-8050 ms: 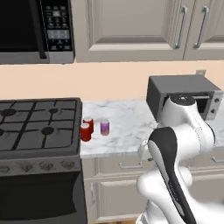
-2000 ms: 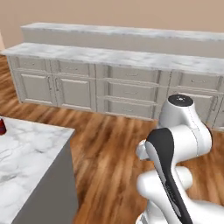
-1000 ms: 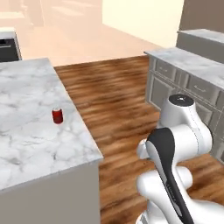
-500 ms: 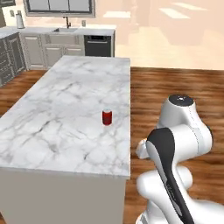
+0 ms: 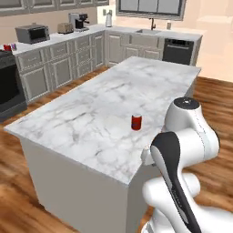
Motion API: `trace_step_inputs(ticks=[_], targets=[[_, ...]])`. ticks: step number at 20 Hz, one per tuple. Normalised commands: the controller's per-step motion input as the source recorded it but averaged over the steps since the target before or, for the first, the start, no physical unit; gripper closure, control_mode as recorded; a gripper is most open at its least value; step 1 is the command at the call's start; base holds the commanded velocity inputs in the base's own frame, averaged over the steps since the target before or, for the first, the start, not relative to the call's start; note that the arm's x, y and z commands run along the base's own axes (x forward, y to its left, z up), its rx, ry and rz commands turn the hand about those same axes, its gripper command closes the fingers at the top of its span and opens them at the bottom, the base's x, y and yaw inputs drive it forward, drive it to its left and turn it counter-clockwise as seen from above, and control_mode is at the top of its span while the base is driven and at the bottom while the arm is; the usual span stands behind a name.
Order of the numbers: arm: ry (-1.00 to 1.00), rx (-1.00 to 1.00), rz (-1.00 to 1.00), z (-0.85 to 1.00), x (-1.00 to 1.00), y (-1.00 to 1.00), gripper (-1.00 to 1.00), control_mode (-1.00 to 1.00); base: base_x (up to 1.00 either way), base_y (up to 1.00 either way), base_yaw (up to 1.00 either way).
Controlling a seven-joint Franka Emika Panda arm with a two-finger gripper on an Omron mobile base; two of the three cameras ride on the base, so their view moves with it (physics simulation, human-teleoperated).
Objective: Four empty soda cans are scattered around the kitchen. Gather all the cans and cluster them next to the stove for recycling.
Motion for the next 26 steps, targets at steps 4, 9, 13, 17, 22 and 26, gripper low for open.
trace_step_inputs(ticks=[4, 9, 13, 17, 22, 26], targets=[[0.0, 0.0, 0.0, 0.0, 0.0, 0.0, -1.0, 1.0, -0.02, -0.44, 0.64], [0.0, 0.0, 0.0, 0.0, 0.0, 0.0, -1.0, 1.0, 0.4, -0.6, 0.77], [0.0, 0.0, 0.0, 0.0, 0.0, 0.0, -1.0, 1.0, 0.35, -0.55, 0.81], [0.0, 0.0, 0.0, 0.0, 0.0, 0.0, -1.0, 1.0, 0.18, -0.89, 0.61], [0.0, 0.0, 0.0, 0.0, 0.0, 0.0, -1.0, 1.0, -0.15, -0.63, 0.08], [0.0, 0.0, 0.0, 0.0, 0.0, 0.0, -1.0, 1.0, -0.41, -0.68, -0.02]])
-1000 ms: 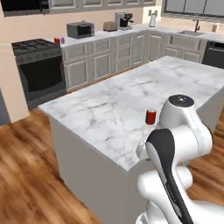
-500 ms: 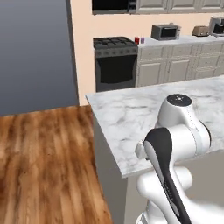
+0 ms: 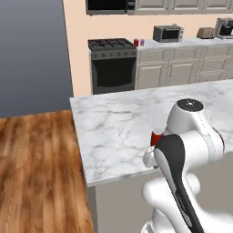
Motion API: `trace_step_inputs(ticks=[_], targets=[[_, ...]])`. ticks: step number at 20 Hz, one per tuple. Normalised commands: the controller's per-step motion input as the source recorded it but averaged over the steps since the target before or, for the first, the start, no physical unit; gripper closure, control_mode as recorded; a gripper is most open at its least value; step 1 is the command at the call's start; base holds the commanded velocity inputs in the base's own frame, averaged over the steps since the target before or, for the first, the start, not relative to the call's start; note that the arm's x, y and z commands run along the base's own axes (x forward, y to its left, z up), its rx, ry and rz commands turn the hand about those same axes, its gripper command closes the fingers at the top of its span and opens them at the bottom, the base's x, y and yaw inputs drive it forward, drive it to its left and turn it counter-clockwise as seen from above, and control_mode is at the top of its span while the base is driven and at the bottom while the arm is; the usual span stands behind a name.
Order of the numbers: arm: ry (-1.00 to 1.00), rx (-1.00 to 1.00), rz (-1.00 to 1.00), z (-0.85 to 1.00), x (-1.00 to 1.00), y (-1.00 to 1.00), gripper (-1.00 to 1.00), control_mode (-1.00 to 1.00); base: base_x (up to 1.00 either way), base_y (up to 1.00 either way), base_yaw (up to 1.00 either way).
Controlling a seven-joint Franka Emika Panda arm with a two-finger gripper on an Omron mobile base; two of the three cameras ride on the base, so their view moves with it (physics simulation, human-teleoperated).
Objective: Four empty soda cans are scattered around the kitchen. Gather all the cans and cluster them next to the stove for recycling.
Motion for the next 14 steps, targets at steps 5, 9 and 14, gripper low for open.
trace_step_inputs(ticks=[5, 9, 14], targets=[[0.0, 0.0, 0.0, 0.0, 0.0, 0.0, -1.0, 1.0, 0.08, -0.89, -0.02], [0.0, 0.0, 0.0, 0.0, 0.0, 0.0, -1.0, 1.0, 0.68, -0.49, 0.0], [0.0, 0.0, 0.0, 0.0, 0.0, 0.0, -1.0, 1.0, 0.66, 0.03, 0.0]])
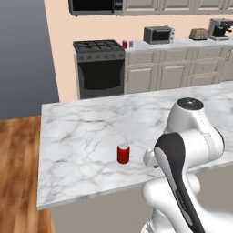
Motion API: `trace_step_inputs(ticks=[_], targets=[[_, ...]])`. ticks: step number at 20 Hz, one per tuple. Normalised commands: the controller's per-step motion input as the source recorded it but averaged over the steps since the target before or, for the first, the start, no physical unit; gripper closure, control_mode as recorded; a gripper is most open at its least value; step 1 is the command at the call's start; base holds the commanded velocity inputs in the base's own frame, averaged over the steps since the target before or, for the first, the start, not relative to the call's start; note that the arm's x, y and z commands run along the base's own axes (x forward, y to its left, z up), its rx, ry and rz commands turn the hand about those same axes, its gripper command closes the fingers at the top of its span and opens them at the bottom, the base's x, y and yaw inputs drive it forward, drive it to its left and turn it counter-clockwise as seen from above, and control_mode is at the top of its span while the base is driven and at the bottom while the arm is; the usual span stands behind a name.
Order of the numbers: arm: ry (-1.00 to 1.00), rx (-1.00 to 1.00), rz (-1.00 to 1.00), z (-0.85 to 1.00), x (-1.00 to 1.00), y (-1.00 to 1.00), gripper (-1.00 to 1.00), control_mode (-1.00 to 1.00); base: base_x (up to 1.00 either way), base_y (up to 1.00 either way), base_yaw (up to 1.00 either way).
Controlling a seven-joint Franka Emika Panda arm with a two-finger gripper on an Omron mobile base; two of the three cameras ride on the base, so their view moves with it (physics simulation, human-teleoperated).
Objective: Four empty soda cans are scattered around the kitchen. Gather all the cans and cluster them next to the stove for recycling.
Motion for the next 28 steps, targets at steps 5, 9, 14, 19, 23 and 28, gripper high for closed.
trace_step_inputs(ticks=[5, 9, 14, 19, 23, 28], targets=[[0.0, 0.0, 0.0, 0.0, 0.0, 0.0, -1.0, 1.0, 0.12, 0.09, 0.0], [0.0, 0.0, 0.0, 0.0, 0.0, 0.0, -1.0, 1.0, 0.0, 0.0, 0.0], [0.0, 0.0, 0.0, 0.0, 0.0, 0.0, -1.0, 1.0, 0.0, 0.0, 0.0], [0.0, 0.0, 0.0, 0.0, 0.02, 0.0, -1.0, -1.0, 0.0, 0.0, 0.0], [-0.23, 0.0, 0.0, 0.0, 0.41, 0.4, -1.0, -1.0, 0.0, 0.0, 0.0], [-0.24, 0.06, 0.0, 0.0, 0.65, 0.03, -1.0, -1.0, 0.0, 0.0, 0.0]])
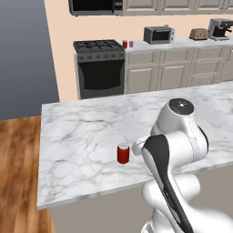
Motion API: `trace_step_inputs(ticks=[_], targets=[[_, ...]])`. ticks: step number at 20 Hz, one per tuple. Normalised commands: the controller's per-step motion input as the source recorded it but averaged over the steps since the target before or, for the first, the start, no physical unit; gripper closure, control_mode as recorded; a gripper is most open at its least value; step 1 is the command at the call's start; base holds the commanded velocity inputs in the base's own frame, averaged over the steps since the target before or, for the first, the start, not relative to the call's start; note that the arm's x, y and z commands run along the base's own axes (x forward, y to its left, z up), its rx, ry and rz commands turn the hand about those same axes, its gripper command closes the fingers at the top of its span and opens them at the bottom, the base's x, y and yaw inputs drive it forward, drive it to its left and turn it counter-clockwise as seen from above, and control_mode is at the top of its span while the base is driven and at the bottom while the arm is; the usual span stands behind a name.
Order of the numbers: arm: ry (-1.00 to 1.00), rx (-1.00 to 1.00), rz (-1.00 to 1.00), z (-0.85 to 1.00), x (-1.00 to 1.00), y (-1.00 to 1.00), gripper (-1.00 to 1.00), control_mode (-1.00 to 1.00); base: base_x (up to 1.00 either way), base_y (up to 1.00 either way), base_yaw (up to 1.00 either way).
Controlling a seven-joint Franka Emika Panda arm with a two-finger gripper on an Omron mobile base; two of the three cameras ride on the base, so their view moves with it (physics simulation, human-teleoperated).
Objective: Four empty soda cans are scattered around the kitchen. Gather all the cans and cluster them next to the stove for recycling.
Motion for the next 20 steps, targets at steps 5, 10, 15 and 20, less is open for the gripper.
trace_step_inputs(ticks=[5, 10, 15, 20], targets=[[-0.18, 0.11, 0.02, -0.27, 0.66, -0.28, -1.0, -1.0, 0.0, 0.0, 0.0], [-0.03, 0.06, 0.09, -0.12, 0.34, -0.11, -1.0, -1.0, 0.0, 0.0, 0.0], [0.24, -0.02, 0.0, 0.0, 0.45, 0.48, -1.0, -1.0, 0.0, 0.0, 0.0], [0.23, -0.02, -0.01, -0.02, 0.14, 0.14, -1.0, -1.0, 0.0, 0.0, 0.0]])
